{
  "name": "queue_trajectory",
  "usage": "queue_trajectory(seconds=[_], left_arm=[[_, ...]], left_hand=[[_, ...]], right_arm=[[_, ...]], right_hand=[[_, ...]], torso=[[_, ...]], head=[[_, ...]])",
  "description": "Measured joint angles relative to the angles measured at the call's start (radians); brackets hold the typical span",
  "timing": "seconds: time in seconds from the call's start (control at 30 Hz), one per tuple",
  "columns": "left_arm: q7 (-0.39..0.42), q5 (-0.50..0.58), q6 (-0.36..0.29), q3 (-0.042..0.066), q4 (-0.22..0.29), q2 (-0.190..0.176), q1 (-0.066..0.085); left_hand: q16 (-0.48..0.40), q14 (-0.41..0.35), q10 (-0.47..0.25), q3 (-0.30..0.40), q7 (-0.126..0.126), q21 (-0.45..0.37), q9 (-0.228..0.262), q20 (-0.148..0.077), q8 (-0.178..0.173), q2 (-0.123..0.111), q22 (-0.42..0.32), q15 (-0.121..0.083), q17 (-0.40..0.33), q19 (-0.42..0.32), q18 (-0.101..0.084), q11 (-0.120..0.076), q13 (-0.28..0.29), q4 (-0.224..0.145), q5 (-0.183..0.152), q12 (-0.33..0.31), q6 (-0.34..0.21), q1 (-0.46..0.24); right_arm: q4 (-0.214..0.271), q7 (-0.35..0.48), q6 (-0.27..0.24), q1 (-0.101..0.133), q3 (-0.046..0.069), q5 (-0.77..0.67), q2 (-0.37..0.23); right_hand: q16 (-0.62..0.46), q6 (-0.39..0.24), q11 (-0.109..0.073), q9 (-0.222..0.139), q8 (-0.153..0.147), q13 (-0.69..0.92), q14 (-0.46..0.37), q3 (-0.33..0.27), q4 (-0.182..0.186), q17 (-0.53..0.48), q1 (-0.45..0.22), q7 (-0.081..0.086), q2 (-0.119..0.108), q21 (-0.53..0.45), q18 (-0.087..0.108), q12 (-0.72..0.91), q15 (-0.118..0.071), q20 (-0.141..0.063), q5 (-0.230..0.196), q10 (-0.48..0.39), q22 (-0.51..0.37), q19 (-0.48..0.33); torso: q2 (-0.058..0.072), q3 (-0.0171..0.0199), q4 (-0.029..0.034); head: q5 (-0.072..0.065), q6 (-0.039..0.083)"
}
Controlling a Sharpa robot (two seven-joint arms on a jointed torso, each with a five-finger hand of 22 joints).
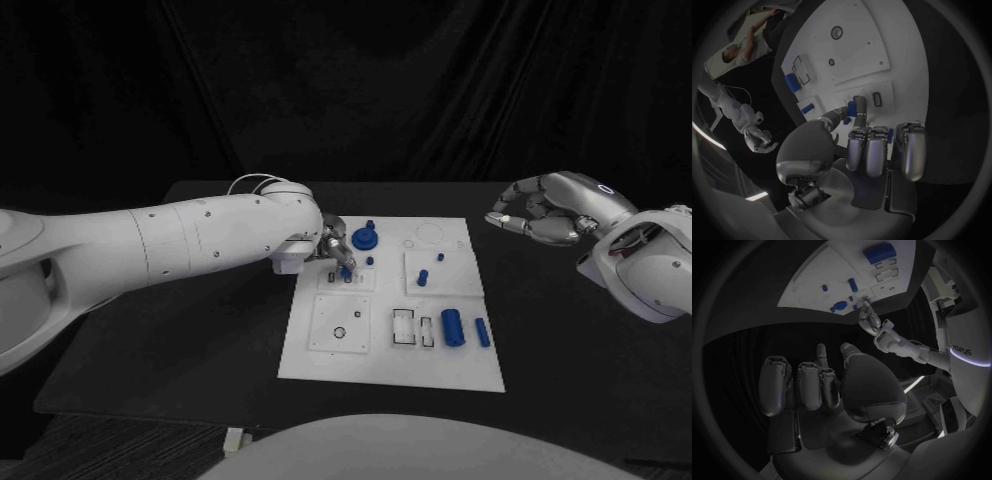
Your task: Assemble the parts on the task board
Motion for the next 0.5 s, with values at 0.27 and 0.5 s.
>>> queue_trajectory(seconds=[0.27, 0.5], left_arm=[[-0.009, 0.005, -0.007, 0.000, -0.004, 0.002, -0.006], [-0.014, 0.006, -0.011, 0.000, -0.006, 0.002, -0.009]], left_hand=[[0.000, 0.000, 0.000, 0.000, 0.002, 0.000, 0.000, 0.000, 0.000, 0.000, 0.000, 0.000, 0.000, 0.000, 0.000, 0.000, 0.000, 0.000, 0.000, 0.000, 0.000, 0.000], [0.000, 0.000, 0.001, 0.004, 0.004, 0.000, 0.001, 0.000, 0.000, 0.005, 0.000, 0.000, 0.000, 0.000, 0.000, 0.000, 0.000, 0.004, 0.000, 0.000, -0.001, -0.005]], right_arm=[[0.000, 0.000, 0.003, -0.001, 0.000, 0.000, 0.000], [-0.001, 0.000, 0.004, -0.002, 0.000, 0.000, 0.000]], right_hand=[[0.000, 0.000, 0.000, 0.000, 0.000, 0.000, 0.000, 0.000, 0.000, -0.001, 0.000, 0.000, 0.000, 0.000, 0.000, 0.000, 0.000, 0.000, 0.000, 0.000, 0.000, 0.000], [-0.004, 0.000, 0.000, -0.001, 0.000, 0.000, 0.000, 0.000, 0.000, -0.003, 0.000, 0.000, 0.000, -0.004, 0.000, 0.000, 0.000, 0.000, 0.005, 0.000, 0.000, 0.000]], torso=[[0.000, 0.0000, -0.0006], [0.000, 0.0001, -0.0007]], head=[[-0.001, 0.000], [0.003, 0.000]])
